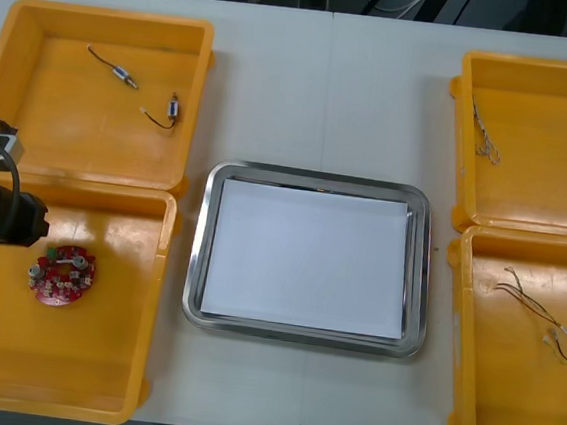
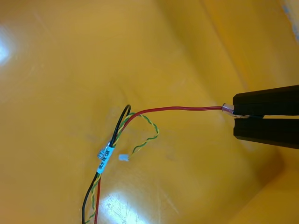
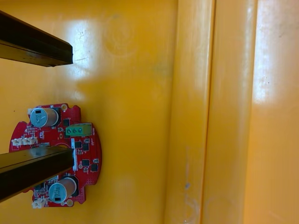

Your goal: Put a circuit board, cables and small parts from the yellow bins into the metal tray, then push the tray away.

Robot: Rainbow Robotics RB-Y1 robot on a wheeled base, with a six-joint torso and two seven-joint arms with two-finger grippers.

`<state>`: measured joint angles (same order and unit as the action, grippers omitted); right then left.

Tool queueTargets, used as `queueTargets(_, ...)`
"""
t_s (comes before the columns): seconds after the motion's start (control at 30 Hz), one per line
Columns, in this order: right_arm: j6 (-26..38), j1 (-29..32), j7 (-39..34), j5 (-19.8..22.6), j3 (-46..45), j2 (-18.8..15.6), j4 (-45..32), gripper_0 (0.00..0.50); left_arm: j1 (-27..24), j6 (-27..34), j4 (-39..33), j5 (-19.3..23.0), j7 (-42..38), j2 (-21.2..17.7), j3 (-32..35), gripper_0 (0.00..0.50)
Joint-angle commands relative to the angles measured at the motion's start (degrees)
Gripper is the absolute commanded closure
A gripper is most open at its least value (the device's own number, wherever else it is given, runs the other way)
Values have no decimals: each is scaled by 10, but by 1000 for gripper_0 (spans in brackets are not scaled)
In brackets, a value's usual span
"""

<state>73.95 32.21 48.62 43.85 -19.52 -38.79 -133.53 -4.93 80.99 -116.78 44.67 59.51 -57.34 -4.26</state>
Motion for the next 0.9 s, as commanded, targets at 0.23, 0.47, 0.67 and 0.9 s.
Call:
queueTargets(0.23,-49,62,1,-5,-22,-4,-18,500,4,-27,-1,-21,-48,41,-7,0)
queueTargets(0.47,-55,67,2,-7,-24,-9,-18,500,34,-56,0,-32,-41,47,-7,0)
queueTargets(0.67,-46,61,1,-12,-24,-9,-18,329,46,-71,2,-64,-41,47,-30,0)
queueTargets(0.9,-46,57,4,-21,-26,-11,-18,0,46,-99,24,-66,-40,47,-43,0)
